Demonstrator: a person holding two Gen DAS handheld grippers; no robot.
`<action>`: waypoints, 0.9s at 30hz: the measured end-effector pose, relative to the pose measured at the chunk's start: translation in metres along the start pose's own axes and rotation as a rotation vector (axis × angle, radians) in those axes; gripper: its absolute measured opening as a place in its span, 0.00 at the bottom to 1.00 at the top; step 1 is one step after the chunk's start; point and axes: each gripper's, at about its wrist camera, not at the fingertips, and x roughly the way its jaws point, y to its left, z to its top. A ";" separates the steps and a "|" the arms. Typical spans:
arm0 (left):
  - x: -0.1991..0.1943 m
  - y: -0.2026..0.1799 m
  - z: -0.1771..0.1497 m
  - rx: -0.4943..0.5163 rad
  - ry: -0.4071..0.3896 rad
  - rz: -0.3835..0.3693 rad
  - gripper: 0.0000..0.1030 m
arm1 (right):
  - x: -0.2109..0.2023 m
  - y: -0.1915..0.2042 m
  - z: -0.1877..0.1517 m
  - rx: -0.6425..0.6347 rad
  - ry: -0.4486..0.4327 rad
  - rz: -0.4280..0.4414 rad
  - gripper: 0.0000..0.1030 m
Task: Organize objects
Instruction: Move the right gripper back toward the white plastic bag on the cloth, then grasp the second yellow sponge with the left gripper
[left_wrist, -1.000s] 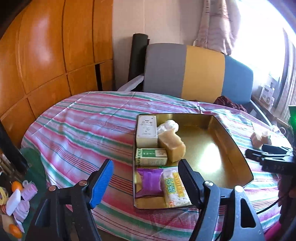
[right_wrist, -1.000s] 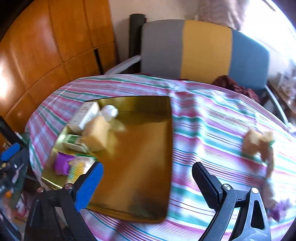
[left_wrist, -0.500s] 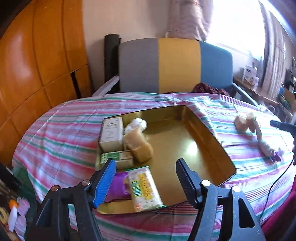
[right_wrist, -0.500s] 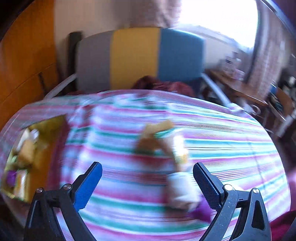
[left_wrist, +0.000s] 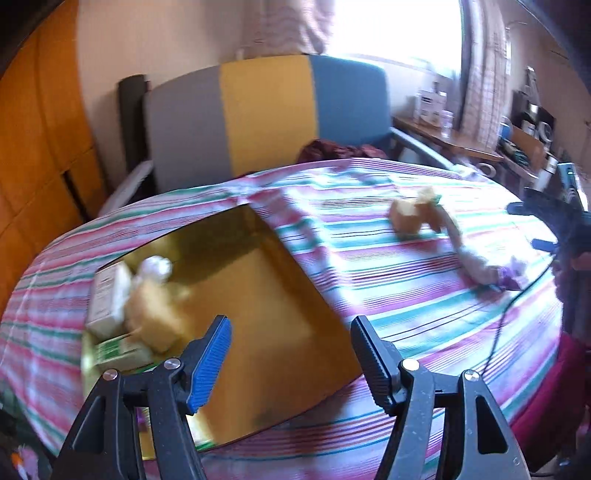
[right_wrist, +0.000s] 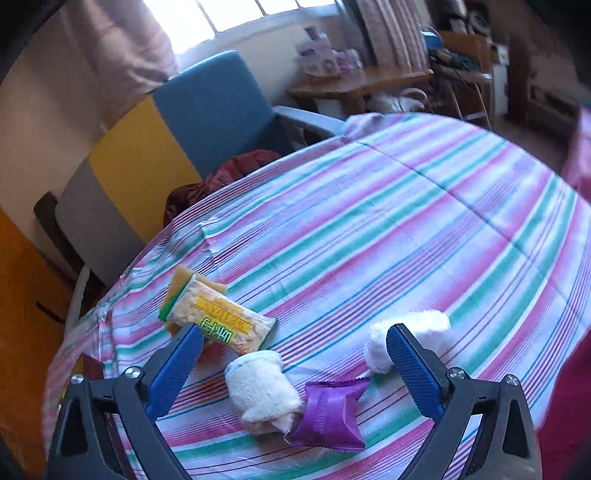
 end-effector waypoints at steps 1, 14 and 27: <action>0.003 -0.006 0.003 0.007 0.002 -0.020 0.66 | 0.001 -0.005 0.001 0.027 0.006 -0.003 0.97; 0.063 -0.076 0.046 0.021 0.102 -0.251 0.51 | 0.017 -0.032 0.001 0.177 0.077 0.030 0.98; 0.123 -0.122 0.127 0.017 0.118 -0.384 0.58 | 0.020 -0.018 -0.001 0.122 0.105 0.092 0.98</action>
